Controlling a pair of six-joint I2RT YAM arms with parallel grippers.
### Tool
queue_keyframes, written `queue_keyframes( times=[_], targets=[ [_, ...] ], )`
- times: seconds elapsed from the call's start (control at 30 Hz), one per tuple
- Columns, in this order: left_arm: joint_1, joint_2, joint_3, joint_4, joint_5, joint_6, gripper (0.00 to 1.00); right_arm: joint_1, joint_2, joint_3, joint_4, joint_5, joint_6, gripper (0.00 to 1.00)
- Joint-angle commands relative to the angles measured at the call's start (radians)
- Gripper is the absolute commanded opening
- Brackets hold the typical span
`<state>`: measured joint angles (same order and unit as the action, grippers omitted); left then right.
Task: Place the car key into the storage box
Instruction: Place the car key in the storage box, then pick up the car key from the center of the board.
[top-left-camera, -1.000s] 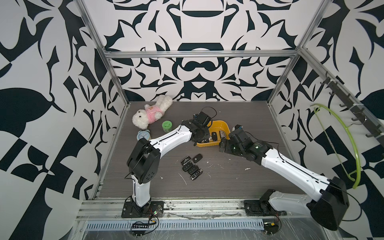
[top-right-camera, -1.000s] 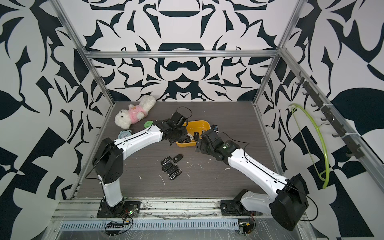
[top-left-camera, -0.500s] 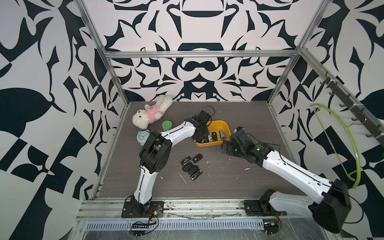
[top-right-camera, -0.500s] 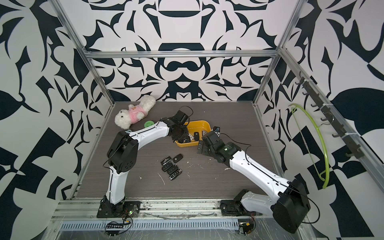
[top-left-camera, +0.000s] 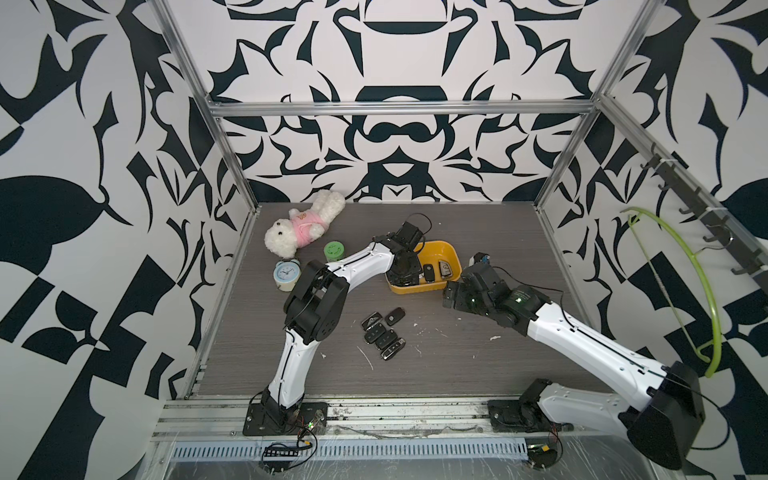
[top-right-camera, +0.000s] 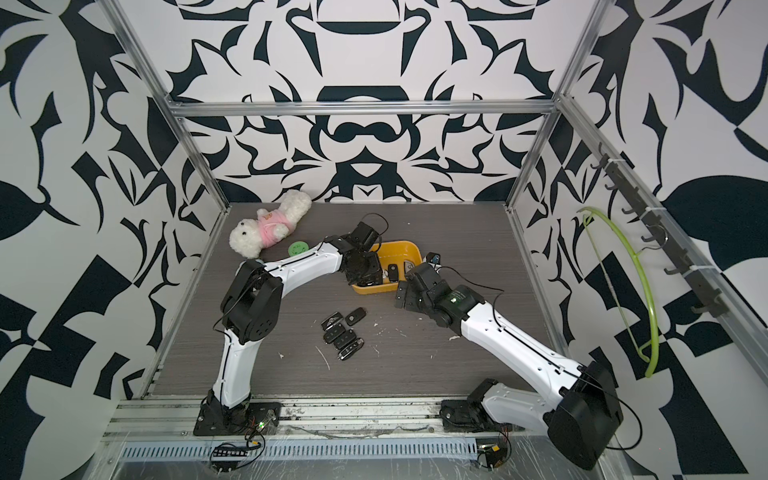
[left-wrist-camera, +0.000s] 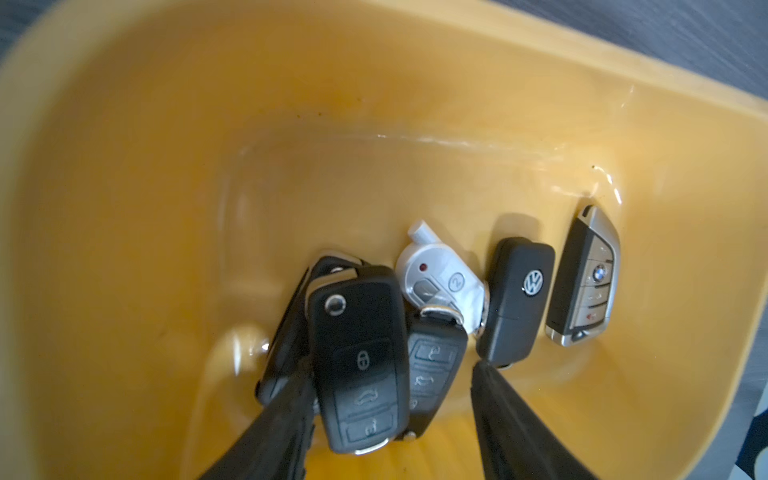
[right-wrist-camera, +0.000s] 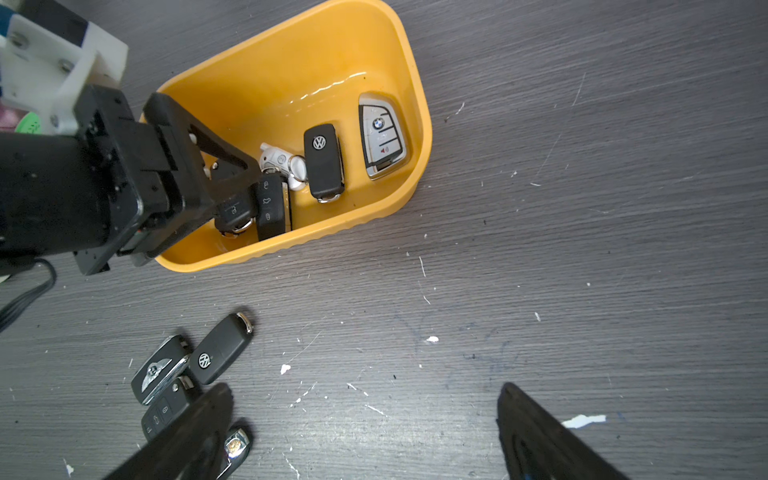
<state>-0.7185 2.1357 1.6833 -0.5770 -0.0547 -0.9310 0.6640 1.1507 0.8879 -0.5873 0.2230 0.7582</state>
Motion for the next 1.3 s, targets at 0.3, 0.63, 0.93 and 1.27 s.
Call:
queue_keyframes(
  times=[0.3,0.63,0.93,1.27],
  targets=[
    [0.034,-0.199,0.009,0.004,-0.016,0.034,0.70,0.104,0.058,0.057,0.051,-0.114,-0.152,0.96],
    [0.113,-0.490,-0.253,0.063,-0.077,0.064,0.77,0.333,0.237,0.138,0.070,-0.096,-0.187,0.96],
    [0.159,-0.723,-0.474,0.054,-0.134,0.063,0.99,0.351,0.438,0.279,0.078,-0.104,-0.144,0.95],
    [0.189,-0.906,-0.684,0.049,-0.157,-0.002,0.99,0.351,0.672,0.453,-0.083,-0.009,0.186,0.93]
  ],
)
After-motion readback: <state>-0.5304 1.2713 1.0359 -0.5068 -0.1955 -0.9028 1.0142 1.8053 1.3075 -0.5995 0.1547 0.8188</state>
